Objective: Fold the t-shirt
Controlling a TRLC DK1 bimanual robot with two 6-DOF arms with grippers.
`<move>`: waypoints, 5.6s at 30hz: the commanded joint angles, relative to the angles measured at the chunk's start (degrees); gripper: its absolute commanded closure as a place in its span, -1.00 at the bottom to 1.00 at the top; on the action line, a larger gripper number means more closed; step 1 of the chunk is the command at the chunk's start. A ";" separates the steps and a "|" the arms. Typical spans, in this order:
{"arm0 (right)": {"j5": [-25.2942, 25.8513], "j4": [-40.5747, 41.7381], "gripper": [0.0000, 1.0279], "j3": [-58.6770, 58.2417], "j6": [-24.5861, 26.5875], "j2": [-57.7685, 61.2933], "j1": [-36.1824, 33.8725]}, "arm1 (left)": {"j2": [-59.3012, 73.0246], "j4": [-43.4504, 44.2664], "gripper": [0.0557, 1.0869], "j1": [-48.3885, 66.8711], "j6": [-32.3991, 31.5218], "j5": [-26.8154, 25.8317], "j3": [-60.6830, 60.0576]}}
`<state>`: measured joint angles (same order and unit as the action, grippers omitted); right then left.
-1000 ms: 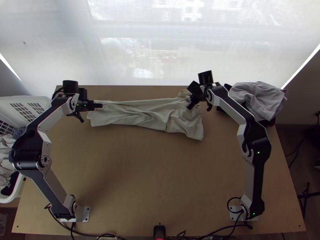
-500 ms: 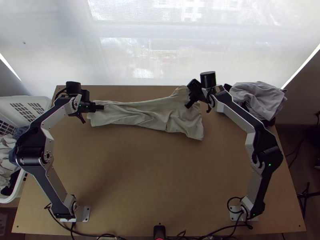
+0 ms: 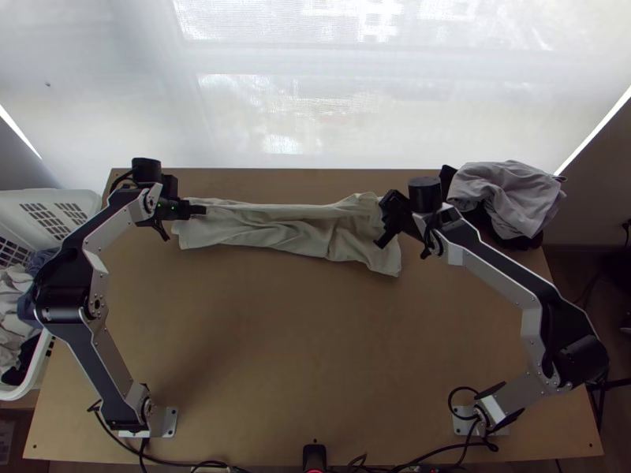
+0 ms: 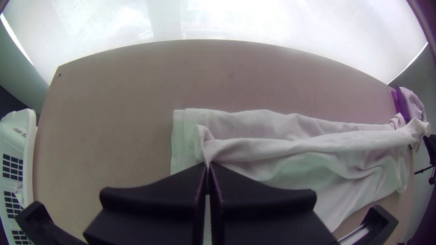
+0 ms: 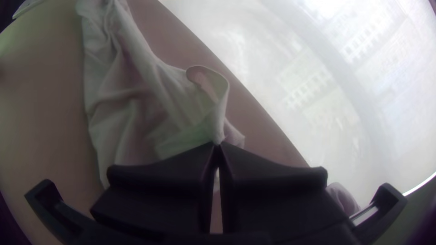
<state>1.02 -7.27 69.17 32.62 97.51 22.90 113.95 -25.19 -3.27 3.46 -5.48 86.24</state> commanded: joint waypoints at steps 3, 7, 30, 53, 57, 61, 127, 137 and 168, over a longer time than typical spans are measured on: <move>0.04 1.29 0.95 -14.41 -0.10 -6.81 3.03 | 0.39 -1.26 0.93 0.54 -0.04 0.03 1.21; 0.48 1.20 0.62 -15.47 -0.45 -4.97 3.56 | 0.92 -2.23 0.83 1.07 -0.04 0.03 1.74; 2.85 -9.96 -0.93 -5.53 -7.92 -7.08 9.98 | -3.74 -18.14 -0.89 1.77 -4.34 0.47 4.20; 2.85 -9.17 -0.91 2.03 -8.10 7.60 9.80 | 5.23 -16.47 -0.87 2.04 -4.78 5.74 6.58; 2.94 -9.17 -0.91 2.55 -8.19 9.27 9.89 | 5.23 -16.73 -0.81 2.13 -5.13 4.07 6.58; 2.94 -9.17 -0.91 2.20 -8.10 10.06 9.71 | 5.05 -17.00 -0.55 2.21 -5.84 0.20 6.58; 2.94 -28.94 -0.91 -6.15 -15.83 -21.75 -3.91 | -11.56 -0.12 0.93 36.58 -14.80 -16.41 12.20; 2.94 -32.11 -0.91 -9.05 -16.27 -25.36 -4.17 | -4.53 11.65 0.93 39.04 -16.91 -12.10 8.33; 2.68 -34.66 -0.91 -12.92 -18.03 -27.20 -5.84 | 18.85 13.85 -0.92 47.56 -19.90 -7.53 23.28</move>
<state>3.79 -42.15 56.90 14.59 70.17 17.12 129.05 -4.69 43.46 -17.91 -12.36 106.06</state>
